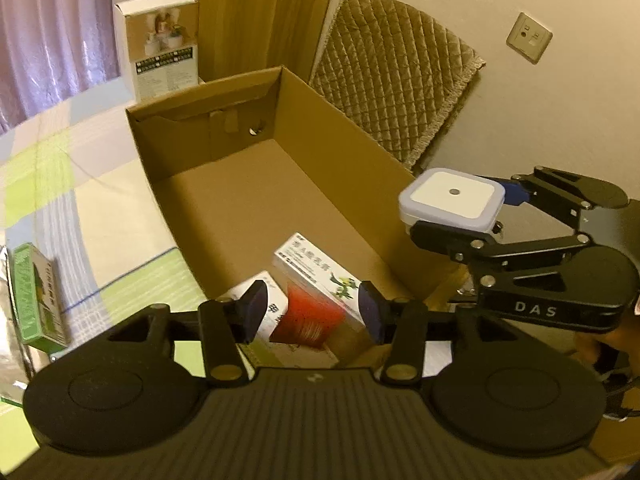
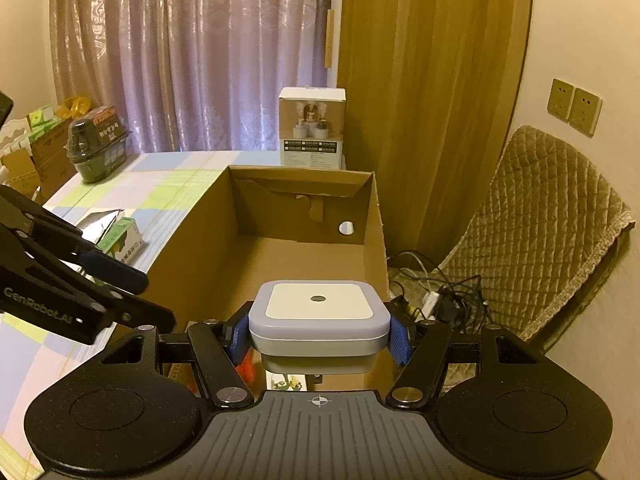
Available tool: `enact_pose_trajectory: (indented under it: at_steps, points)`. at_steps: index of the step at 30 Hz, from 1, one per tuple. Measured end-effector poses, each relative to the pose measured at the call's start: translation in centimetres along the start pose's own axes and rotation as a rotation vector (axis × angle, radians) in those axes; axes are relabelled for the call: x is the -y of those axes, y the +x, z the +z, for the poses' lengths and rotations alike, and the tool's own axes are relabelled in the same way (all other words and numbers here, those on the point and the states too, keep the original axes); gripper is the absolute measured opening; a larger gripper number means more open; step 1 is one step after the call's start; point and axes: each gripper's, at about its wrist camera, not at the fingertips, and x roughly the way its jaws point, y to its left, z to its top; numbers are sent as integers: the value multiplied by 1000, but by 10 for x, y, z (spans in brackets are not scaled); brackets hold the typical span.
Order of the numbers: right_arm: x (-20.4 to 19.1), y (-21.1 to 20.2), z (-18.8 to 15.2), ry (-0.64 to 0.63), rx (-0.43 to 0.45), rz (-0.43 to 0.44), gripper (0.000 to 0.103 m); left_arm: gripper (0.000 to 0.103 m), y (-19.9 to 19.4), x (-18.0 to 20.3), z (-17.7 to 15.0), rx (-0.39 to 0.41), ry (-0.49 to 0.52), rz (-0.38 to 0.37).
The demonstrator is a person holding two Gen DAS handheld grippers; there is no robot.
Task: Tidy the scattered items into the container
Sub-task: 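Open the left tool to drop the red candy packet into the box, then lower the white night light into the box and open the right tool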
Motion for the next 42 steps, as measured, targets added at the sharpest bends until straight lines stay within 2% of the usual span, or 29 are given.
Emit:
enact_pose_trajectory:
  at_steps: [9,30,31,32,33,42]
  points:
    - [-3,2,0,0,0,9,67,45,-15,-10,-12,14,8,39]
    - [-14,13,10,41,25,45,68,50,-34,-21,-25,36,-18,56]
    - [-13,13,10,47,34,40,71,50,-35,-22,-25,35,-18,56]
    - [-12,13,10,54,39,30,78,50,-35,-22,-26,33,-18,54]
    - [-11,12,10,65,44,27,92,50,-35,-23,-26,33,-18,51]
    - [-2,3,2,110,44,6,93,53,-39,-33,-34,34,-49,50]
